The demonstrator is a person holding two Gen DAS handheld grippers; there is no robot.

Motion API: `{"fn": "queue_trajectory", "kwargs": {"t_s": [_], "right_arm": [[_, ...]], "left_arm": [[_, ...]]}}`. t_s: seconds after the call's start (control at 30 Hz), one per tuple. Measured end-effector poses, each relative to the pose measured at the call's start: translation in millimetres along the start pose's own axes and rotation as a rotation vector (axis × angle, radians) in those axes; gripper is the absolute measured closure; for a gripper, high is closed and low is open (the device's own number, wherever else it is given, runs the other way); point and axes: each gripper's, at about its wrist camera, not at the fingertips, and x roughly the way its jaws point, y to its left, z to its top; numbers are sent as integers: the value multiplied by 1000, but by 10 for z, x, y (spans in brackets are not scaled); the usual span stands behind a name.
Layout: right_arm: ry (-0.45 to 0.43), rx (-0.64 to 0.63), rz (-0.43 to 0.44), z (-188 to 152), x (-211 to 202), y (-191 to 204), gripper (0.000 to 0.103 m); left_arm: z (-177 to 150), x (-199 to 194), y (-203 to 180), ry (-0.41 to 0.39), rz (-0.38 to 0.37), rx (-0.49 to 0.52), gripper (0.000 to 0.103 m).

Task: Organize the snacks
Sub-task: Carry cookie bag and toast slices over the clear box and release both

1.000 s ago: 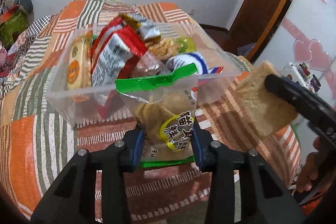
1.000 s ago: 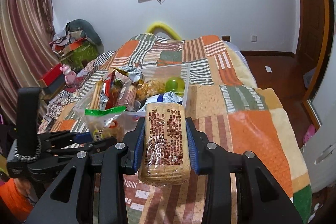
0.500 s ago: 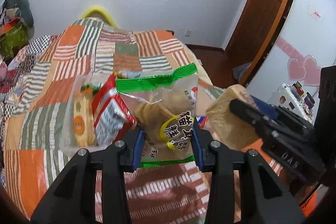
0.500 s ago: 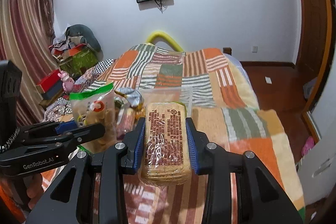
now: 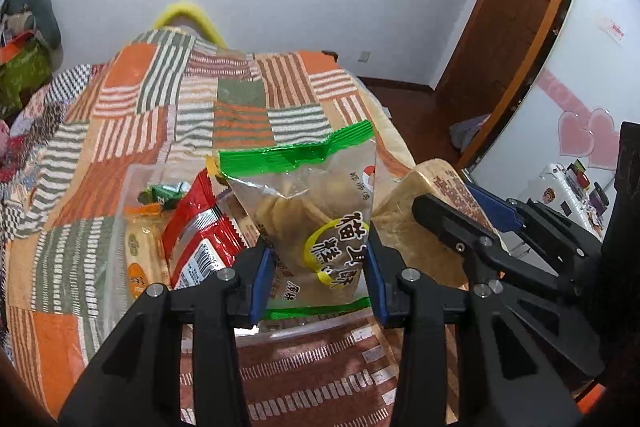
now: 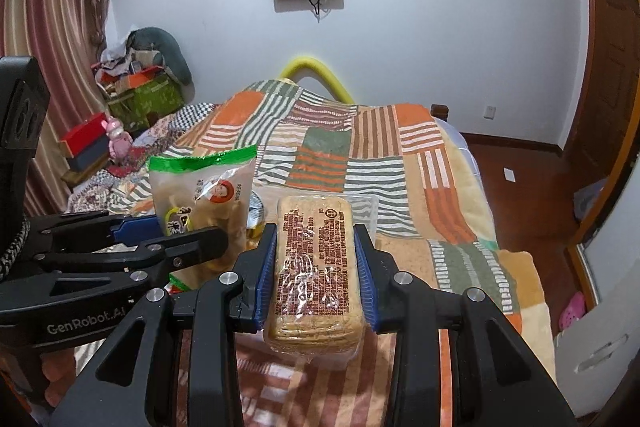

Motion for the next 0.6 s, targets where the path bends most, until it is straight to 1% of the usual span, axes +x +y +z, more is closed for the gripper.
{"fn": "queue_trajectory", "kwargs": {"t_s": [0.07, 0.13, 0.2, 0.3, 0.37, 0.4, 0.5, 0.6], "right_arm": [[8, 3, 8, 7, 52, -15, 70], [21, 13, 14, 10, 111, -30, 70], [39, 26, 20, 9, 155, -48, 69], [36, 47, 28, -9, 96, -73, 68], [25, 43, 17, 0, 41, -71, 60], [19, 39, 13, 3, 3, -68, 58], [1, 26, 9, 28, -100, -54, 57], [-28, 4, -2, 55, -291, -10, 57]], "left_arm": [[-3, 43, 22, 8, 8, -7, 63], [-17, 48, 33, 2, 18, -9, 60], [-29, 34, 42, -9, 35, -7, 52], [-55, -42, 62, -39, 43, -5, 43], [-65, -113, 67, -50, 40, -6, 42], [-66, -143, 66, -53, 37, -5, 42], [-85, -311, 30, -83, 41, 11, 42], [-113, -554, -15, -125, 47, 28, 42]]}}
